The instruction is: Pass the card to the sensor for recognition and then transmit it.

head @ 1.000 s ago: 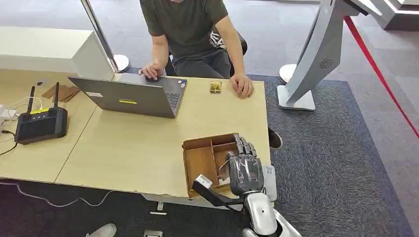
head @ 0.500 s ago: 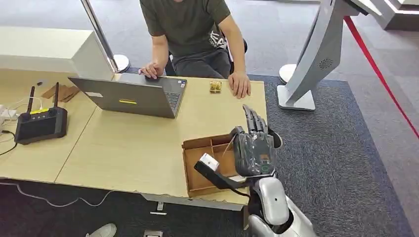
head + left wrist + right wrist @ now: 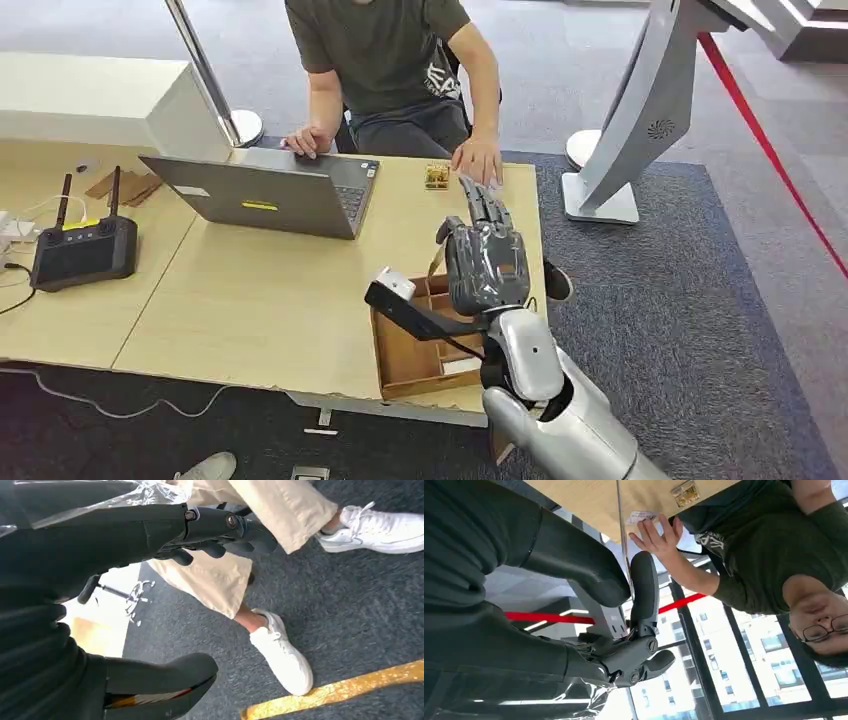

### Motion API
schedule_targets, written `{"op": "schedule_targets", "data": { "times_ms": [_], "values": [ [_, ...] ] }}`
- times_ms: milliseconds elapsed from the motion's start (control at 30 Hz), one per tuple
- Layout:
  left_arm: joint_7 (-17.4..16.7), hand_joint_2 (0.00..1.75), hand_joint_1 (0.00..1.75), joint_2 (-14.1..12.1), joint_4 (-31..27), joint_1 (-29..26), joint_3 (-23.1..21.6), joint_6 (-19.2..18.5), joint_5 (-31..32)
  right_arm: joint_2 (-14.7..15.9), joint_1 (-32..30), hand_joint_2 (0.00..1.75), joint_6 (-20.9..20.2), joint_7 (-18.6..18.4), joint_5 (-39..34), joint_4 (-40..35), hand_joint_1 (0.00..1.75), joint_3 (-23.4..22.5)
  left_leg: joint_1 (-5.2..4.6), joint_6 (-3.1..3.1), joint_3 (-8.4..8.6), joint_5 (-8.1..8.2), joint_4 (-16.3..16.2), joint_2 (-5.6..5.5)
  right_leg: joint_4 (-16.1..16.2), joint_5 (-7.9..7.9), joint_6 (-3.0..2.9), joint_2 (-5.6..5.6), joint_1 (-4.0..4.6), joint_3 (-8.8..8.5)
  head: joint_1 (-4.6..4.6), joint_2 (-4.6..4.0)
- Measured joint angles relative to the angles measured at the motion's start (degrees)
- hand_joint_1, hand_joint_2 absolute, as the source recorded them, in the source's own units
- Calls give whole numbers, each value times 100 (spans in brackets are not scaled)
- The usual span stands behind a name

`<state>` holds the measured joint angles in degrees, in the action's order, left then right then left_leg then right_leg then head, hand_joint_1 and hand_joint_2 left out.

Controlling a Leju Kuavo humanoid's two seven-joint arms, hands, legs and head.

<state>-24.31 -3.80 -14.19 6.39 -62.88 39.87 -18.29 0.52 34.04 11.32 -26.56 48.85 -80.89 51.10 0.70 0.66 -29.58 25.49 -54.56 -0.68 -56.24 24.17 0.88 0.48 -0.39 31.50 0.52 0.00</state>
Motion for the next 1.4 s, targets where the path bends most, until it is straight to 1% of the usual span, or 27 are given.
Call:
{"op": "schedule_targets", "data": {
  "times_ms": [367, 733, 933, 1167, 1400],
  "values": [
    [-28, 175, 0, 0, 0, 35, -68, 0, 11, -118, 165, 175, 0, -20, -17, 315, 175, 155, 0, 0, 1, 0, 0, 0, 1, 0, 0, 1, 0, 1, -2, 0],
    [-28, 175, 0, 0, 0, 36, -109, 0, 28, -133, 203, 175, 0, -20, -17, 465, 175, 262, 0, 0, 1, 0, 0, 0, 1, 0, 0, 1, 0, 1, -2, 0],
    [-85, 175, 0, 0, 0, 79, -122, -28, 105, -129, 272, 175, -50, -149, -96, 544, 175, 291, 0, 0, 2, 0, 0, 0, 1, 0, 0, 1, 0, 0, 0, 0],
    [-144, 175, 0, 0, 0, 116, -155, -74, 133, -131, 383, 175, -68, -203, -217, 647, 175, 343, 0, 0, 0, 0, 0, 0, 1, 0, 0, 1, 0, 1, -2, 0],
    [-146, 175, 0, 0, 0, 138, -155, -74, 133, -247, 587, 175, -50, -205, -369, 789, 175, 466, 0, 0, 1, 0, 0, 0, 0, 0, 0, 1, 0, 2, 0, 0]
  ]
}}
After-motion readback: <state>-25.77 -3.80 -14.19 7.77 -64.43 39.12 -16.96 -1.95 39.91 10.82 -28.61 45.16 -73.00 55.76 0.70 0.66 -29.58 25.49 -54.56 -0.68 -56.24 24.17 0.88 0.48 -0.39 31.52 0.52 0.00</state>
